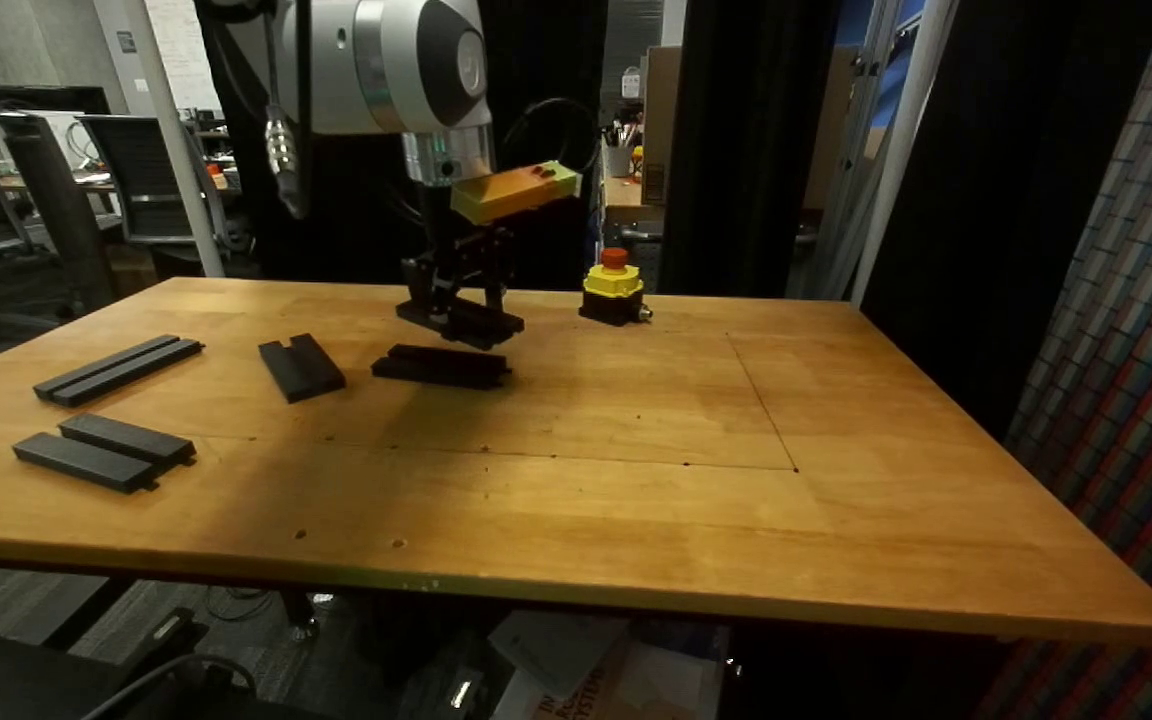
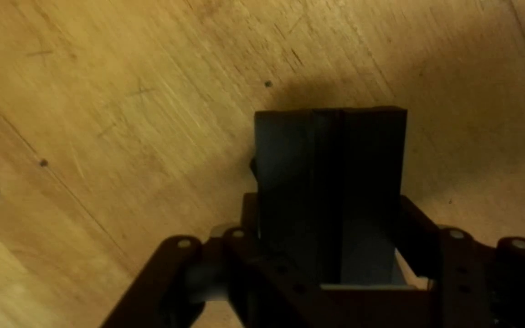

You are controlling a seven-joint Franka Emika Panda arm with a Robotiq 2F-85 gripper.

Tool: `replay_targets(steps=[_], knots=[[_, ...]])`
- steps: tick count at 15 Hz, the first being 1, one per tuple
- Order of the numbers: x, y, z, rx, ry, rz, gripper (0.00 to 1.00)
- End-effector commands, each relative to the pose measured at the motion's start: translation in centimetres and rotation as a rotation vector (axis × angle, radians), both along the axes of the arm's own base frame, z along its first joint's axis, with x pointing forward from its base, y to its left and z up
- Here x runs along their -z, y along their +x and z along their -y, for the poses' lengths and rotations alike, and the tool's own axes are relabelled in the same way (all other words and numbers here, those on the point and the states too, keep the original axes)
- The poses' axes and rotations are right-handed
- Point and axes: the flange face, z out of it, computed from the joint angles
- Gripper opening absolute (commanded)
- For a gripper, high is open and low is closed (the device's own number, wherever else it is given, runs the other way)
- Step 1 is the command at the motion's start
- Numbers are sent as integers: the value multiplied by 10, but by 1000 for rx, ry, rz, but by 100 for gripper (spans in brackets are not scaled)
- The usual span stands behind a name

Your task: Stack the black pieces together

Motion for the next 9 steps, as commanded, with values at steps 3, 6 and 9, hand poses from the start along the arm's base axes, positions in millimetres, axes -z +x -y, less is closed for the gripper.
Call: replay_targets(steps=[3, 6, 9], knots=[[6, -21, -40, -205, -25, -19, 46], [15, -24, -49, -285, -49, -29, 46], [15, -24, -48, -351, -90, -28, 46]])
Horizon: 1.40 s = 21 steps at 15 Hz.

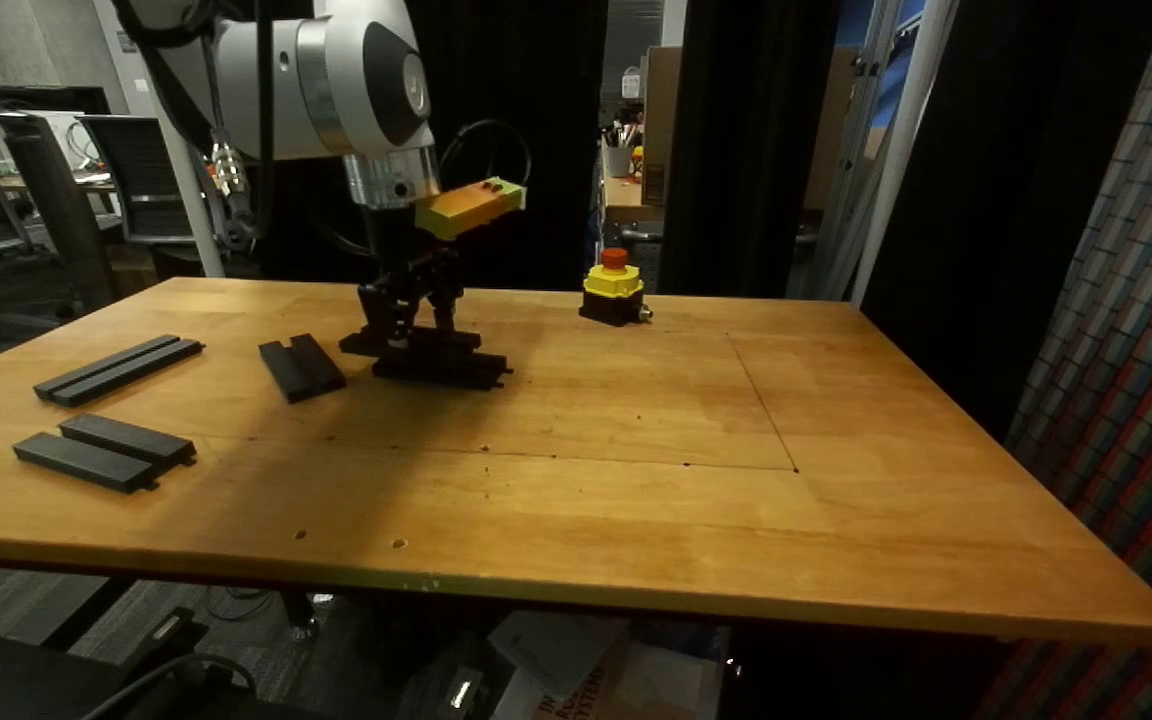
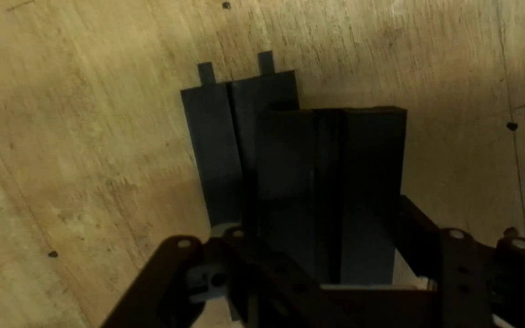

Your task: Stack the black pieces together

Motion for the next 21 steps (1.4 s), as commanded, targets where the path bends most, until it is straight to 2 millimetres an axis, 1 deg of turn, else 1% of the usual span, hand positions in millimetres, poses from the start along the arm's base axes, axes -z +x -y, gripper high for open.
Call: replay_targets(steps=[1, 6, 14, 21], knots=[[-6, 0, 2, -90, -43, 29, 46], [-1, 5, 6, -137, -77, 44, 46], [10, 17, 9, -110, -37, 52, 46], [12, 28, 9, -106, -32, 66, 46]])
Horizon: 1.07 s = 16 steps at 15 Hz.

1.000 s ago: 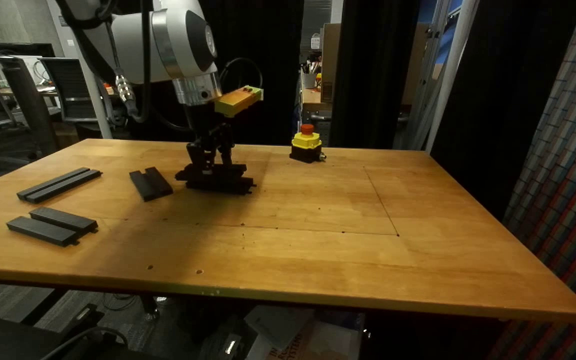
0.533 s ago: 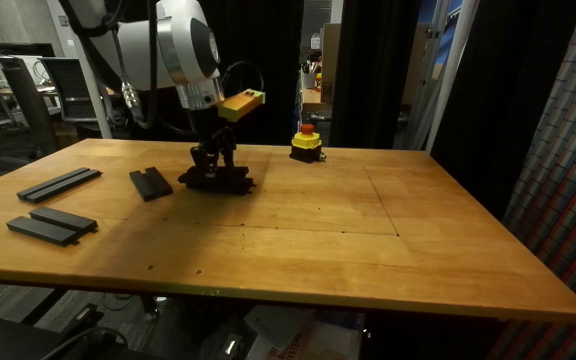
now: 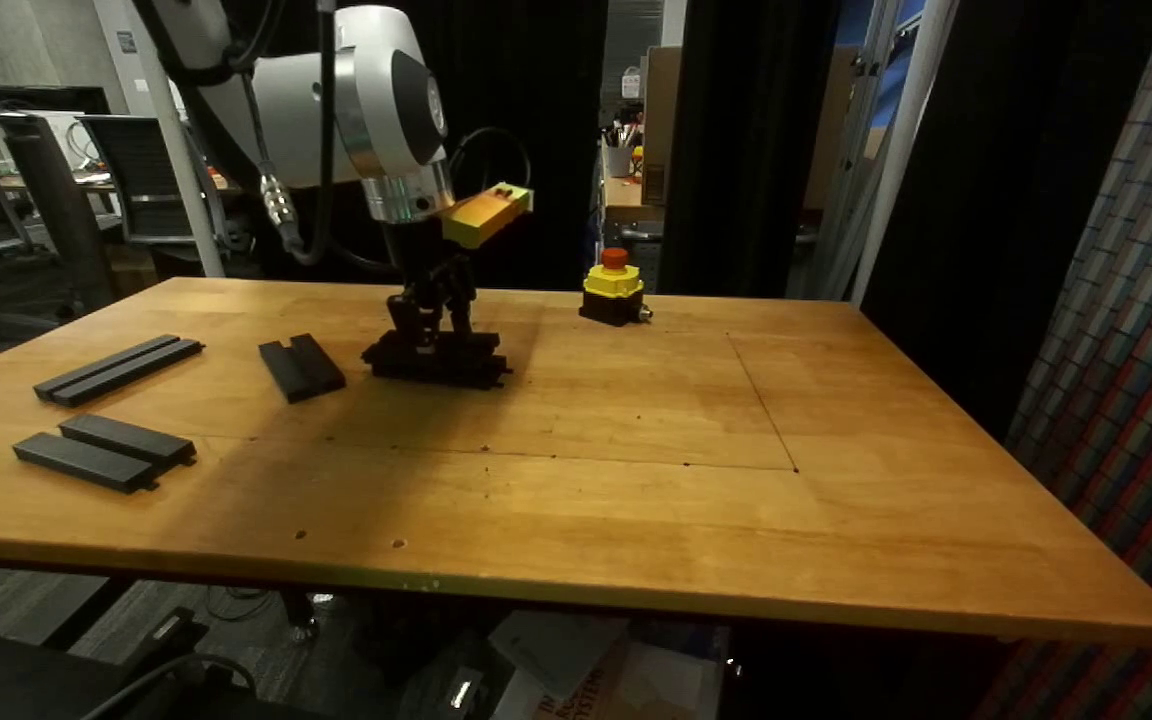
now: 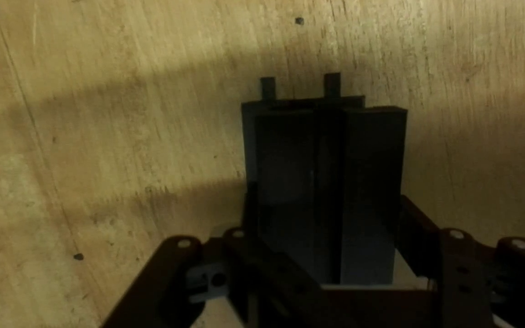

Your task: Stack the black pieces together

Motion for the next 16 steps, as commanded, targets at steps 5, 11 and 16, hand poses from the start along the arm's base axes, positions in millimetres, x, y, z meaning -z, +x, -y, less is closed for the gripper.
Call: replay_targets(steps=[5, 11, 16], knots=[[1, 14, 6, 3, 18, 22, 46], [6, 15, 11, 10, 19, 17, 46], [6, 14, 14, 0, 25, 11, 46]])
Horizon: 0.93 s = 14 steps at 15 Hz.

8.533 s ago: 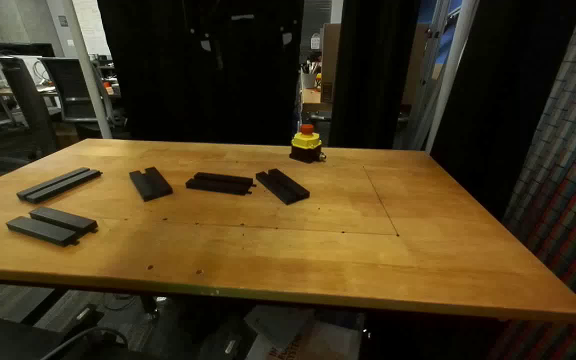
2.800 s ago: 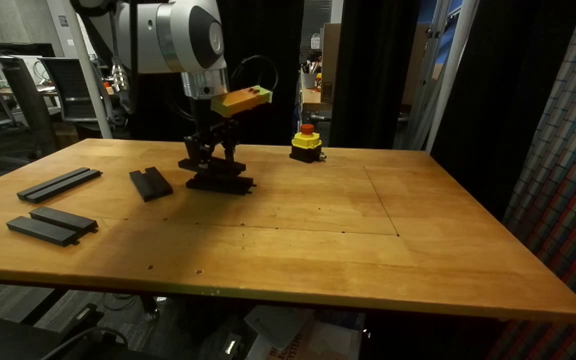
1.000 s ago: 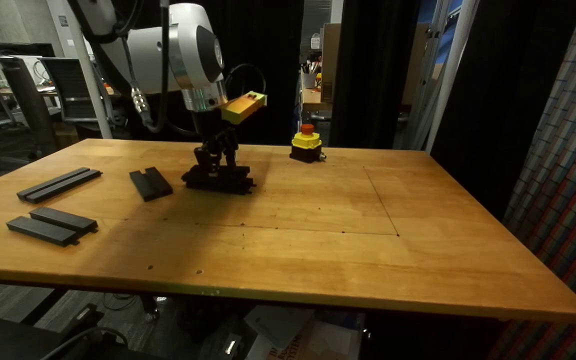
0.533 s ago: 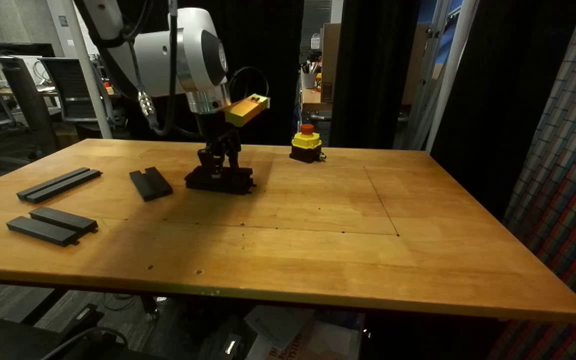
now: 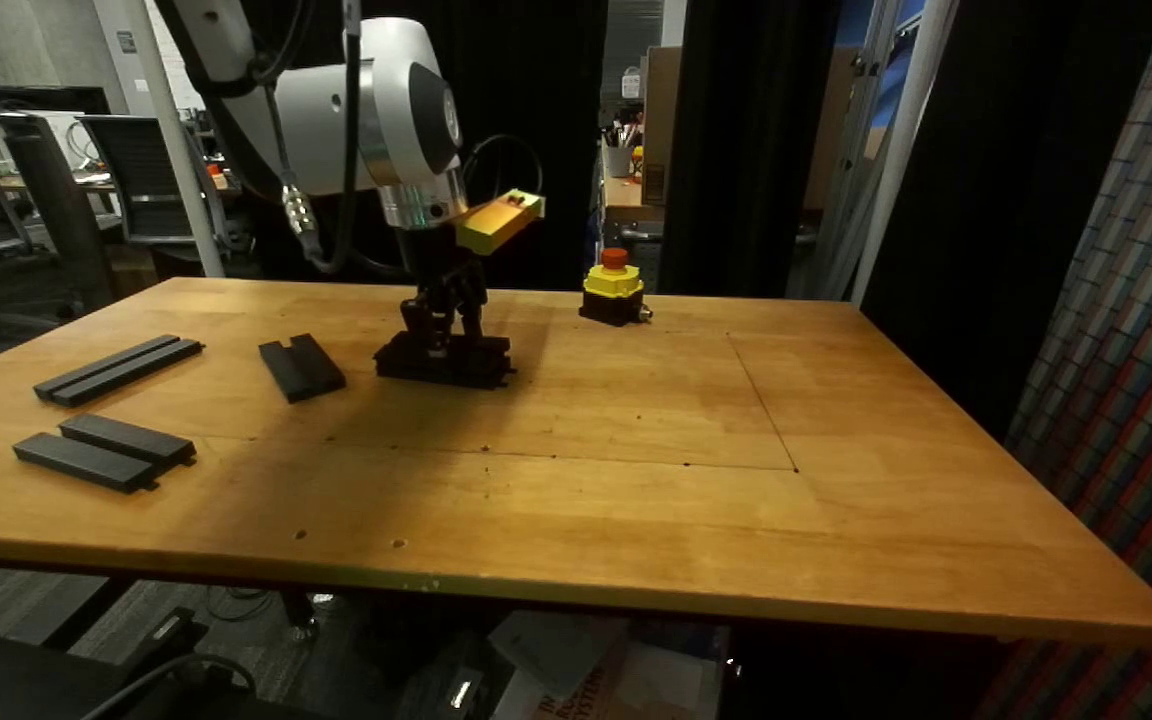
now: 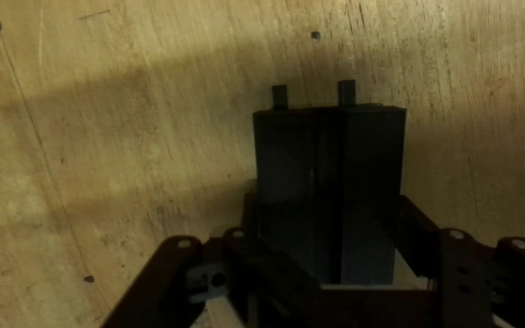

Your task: Stack the black pieces together

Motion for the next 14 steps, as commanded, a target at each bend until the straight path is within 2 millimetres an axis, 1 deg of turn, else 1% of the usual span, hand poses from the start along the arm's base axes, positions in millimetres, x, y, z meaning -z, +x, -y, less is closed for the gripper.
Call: replay_targets(steps=[1, 7, 14], knots=[[-1, 4, 4, -17, 24, 4, 46], [5, 3, 7, 10, 99, -34, 46], [2, 4, 12, 1, 97, -24, 46]])
